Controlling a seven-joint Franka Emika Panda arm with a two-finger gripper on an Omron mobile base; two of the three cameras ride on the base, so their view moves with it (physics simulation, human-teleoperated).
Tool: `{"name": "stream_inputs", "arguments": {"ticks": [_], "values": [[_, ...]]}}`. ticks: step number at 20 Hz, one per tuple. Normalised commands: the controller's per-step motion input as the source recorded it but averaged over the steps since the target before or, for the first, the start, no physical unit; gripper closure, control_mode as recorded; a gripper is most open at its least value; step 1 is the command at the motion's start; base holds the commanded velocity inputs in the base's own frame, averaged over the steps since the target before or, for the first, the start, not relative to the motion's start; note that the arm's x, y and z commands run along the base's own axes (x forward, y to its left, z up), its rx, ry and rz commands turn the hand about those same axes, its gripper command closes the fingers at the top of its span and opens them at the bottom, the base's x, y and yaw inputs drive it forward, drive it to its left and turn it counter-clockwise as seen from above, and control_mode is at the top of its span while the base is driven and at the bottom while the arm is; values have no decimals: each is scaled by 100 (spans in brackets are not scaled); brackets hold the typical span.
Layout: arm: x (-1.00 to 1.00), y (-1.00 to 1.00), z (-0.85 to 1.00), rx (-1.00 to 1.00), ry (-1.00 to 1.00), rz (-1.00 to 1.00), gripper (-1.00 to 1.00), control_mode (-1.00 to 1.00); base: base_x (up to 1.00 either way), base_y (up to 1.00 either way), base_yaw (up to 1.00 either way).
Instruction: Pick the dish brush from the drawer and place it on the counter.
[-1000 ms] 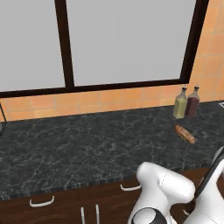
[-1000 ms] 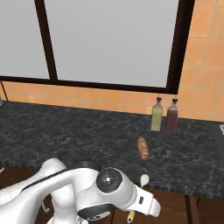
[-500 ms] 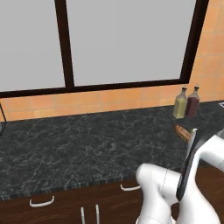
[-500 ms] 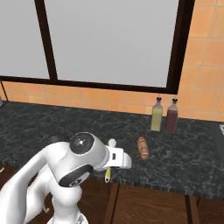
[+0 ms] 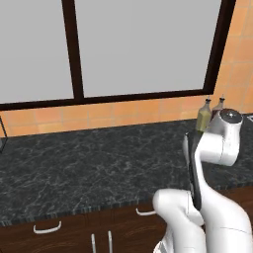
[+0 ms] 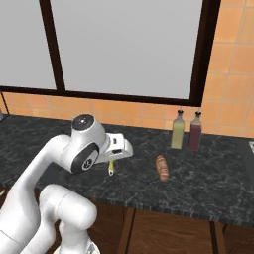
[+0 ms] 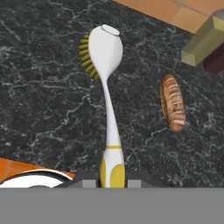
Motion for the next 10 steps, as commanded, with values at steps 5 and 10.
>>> {"name": "stream_inputs", "arguments": {"ticks": [5,10], "values": [[55,81,-15,-15,11,-3,100,-100,0,0,0],[75,21,-39,0,5,0,100,-100,0,0,0]]}}
